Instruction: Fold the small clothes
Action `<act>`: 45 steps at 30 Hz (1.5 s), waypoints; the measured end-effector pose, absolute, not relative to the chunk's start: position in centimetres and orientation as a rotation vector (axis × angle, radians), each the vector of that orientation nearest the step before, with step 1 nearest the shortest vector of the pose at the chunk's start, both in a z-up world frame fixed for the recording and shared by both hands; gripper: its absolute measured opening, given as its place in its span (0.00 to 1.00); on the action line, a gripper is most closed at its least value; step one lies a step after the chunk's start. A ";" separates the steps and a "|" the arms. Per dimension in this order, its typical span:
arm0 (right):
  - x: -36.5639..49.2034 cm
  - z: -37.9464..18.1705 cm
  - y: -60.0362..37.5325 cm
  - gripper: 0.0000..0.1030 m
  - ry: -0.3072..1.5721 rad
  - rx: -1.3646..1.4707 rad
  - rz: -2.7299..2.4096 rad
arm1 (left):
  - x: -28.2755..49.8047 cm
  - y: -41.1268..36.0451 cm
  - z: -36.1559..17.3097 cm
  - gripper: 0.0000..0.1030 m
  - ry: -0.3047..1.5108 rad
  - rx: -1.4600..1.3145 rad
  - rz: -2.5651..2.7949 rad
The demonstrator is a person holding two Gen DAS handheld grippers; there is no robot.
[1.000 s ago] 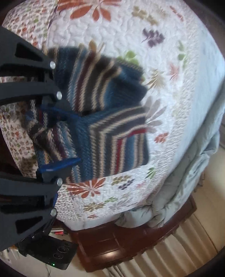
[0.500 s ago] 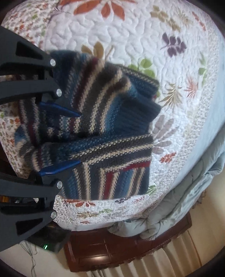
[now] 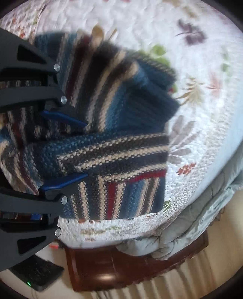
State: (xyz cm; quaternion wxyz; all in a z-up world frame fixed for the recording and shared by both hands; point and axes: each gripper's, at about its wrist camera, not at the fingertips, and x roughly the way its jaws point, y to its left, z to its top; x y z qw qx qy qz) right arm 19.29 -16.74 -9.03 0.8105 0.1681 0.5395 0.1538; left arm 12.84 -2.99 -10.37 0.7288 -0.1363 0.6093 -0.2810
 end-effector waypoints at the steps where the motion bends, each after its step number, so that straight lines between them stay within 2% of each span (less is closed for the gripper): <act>1: 19.2 -8.8 -16.9 0.61 1.149 0.352 0.331 | 12.7 -2.8 -10.0 0.51 1.330 -0.283 -0.618; 9: 19.8 -8.8 -16.5 0.61 1.142 0.360 0.345 | 13.2 -3.7 -13.3 0.55 1.456 -0.443 -0.789; 10: 19.7 -8.9 -16.6 0.61 1.145 0.359 0.343 | 13.3 -4.0 -13.9 0.59 1.472 -0.477 -0.806; 15: 19.8 -9.2 -17.0 0.61 1.155 0.368 0.328 | 13.3 -4.8 -14.5 0.61 1.487 -0.498 -0.821; 16: 19.9 -9.3 -17.2 0.61 1.156 0.373 0.328 | 13.3 -5.0 -14.4 0.59 1.484 -0.497 -0.844; 19: 19.9 -9.4 -17.3 0.61 1.156 0.379 0.329 | 13.4 -5.2 -14.4 0.38 1.498 -0.509 -0.851; 22: 19.9 -9.4 -17.6 0.61 1.152 0.385 0.325 | 13.6 -5.7 -13.6 0.25 1.478 -0.490 -0.846; 29: 19.2 -7.9 -18.9 0.61 1.105 0.417 0.338 | 13.2 -4.8 -9.1 0.20 1.342 -0.485 -0.843; 35: 18.5 -5.8 -19.1 0.64 1.037 0.443 0.408 | 14.1 0.3 -4.2 0.20 1.224 -0.461 -0.808; 39: 19.4 -6.0 -18.0 0.64 1.047 0.422 0.436 | 14.7 4.1 -5.7 0.20 1.263 -0.461 -0.738; 45: 21.3 -9.3 -15.8 0.64 1.142 0.409 0.429 | 16.3 7.2 -12.9 0.20 1.370 -0.616 -0.614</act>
